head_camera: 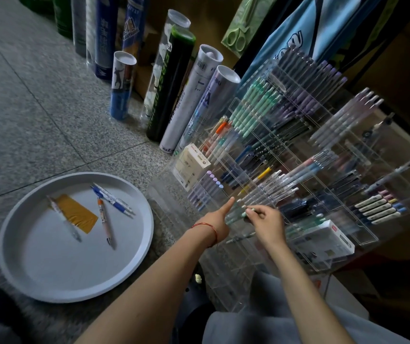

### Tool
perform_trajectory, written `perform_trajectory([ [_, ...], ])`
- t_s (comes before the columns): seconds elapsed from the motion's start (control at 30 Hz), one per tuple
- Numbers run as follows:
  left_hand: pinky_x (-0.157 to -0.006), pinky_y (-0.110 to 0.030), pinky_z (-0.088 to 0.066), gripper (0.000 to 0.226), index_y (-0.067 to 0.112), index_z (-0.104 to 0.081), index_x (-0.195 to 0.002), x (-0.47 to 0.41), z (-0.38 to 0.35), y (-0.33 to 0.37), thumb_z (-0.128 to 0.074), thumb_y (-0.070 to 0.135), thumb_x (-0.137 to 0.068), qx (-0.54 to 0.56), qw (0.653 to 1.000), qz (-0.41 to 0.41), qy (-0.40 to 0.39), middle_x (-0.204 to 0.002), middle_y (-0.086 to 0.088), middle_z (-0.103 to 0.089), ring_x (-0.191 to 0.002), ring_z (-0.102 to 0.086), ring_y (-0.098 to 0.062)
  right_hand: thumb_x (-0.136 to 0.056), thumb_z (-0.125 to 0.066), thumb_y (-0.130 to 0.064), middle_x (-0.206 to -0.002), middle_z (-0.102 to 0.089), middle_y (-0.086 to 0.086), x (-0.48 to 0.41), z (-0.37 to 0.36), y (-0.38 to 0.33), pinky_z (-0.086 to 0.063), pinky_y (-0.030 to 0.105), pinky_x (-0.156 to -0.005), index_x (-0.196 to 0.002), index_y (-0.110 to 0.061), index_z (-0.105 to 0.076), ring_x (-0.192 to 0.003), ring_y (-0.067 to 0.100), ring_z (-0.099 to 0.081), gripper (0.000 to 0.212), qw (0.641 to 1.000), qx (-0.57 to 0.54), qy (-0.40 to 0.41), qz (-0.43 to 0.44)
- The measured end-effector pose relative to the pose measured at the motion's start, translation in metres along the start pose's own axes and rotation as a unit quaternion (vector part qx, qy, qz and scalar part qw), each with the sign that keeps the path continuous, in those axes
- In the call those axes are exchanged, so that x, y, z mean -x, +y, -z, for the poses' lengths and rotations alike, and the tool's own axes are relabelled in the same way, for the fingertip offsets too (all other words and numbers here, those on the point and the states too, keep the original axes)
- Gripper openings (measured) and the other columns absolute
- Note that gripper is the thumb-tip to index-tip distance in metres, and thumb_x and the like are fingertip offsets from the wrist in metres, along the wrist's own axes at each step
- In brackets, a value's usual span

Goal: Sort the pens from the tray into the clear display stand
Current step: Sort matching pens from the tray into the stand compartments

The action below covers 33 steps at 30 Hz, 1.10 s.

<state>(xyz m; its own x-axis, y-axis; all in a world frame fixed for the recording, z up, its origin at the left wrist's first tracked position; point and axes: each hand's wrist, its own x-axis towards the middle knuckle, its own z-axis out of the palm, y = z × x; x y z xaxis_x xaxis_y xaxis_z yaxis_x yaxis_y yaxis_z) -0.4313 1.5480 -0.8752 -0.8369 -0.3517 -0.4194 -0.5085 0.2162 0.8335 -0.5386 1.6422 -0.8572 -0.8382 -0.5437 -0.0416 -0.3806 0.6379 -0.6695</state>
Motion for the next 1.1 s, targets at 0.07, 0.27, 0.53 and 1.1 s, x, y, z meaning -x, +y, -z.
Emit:
perform_trajectory([
  [0.07, -0.047, -0.022, -0.037, 0.088, 0.048, 0.001, -0.143, -0.001, 0.0, -0.002, -0.03, -0.009, -0.085, -0.003, 1.0, -0.003, -0.002, -0.139, -0.018, -0.042, -0.053, -0.042, -0.012, -0.085, -0.063, -0.005, -0.089, -0.07, 0.011, -0.001, -0.001, -0.001, -0.054, 0.035, -0.083, -0.095, -0.003, -0.069, -0.085, 0.024, -0.067, 0.012, 1.0, 0.002, -0.006, 0.001],
  [0.27, -0.051, -0.026, -0.039, 0.086, 0.049, 0.003, -0.143, -0.001, -0.001, -0.009, -0.032, -0.006, -0.087, -0.015, 1.0, -0.009, -0.014, -0.115, -0.018, -0.056, -0.055, -0.043, -0.015, -0.083, -0.066, -0.009, -0.093, -0.07, 0.01, -0.002, -0.009, -0.004, -0.054, 0.036, -0.082, -0.098, -0.004, -0.068, -0.089, 0.024, -0.066, 0.016, 0.997, 0.062, -0.043, -0.019],
  [0.53, -0.08, -0.037, -0.052, 0.084, 0.039, 0.0, -0.146, 0.005, -0.013, -0.026, -0.034, -0.008, -0.085, 0.064, 0.996, 0.008, 0.055, -0.109, -0.012, -0.063, -0.094, -0.063, -0.029, -0.081, -0.071, -0.024, -0.095, -0.07, 0.007, -0.001, -0.015, -0.012, -0.043, 0.025, -0.067, -0.092, -0.008, -0.066, -0.08, 0.021, -0.059, 0.02, 0.964, 0.255, -0.068, -0.041],
  [1.1, -0.087, -0.041, -0.053, 0.082, 0.04, -0.003, -0.146, 0.004, -0.018, -0.029, -0.033, -0.006, -0.085, 0.068, 0.996, -0.004, 0.058, -0.108, -0.014, -0.062, -0.094, -0.062, -0.028, -0.079, -0.072, -0.012, -0.115, -0.063, 0.009, -0.015, -0.02, -0.044, -0.048, 0.03, -0.079, -0.118, -0.009, -0.053, -0.103, 0.025, -0.06, 0.044, 0.95, 0.27, -0.153, -0.007],
])
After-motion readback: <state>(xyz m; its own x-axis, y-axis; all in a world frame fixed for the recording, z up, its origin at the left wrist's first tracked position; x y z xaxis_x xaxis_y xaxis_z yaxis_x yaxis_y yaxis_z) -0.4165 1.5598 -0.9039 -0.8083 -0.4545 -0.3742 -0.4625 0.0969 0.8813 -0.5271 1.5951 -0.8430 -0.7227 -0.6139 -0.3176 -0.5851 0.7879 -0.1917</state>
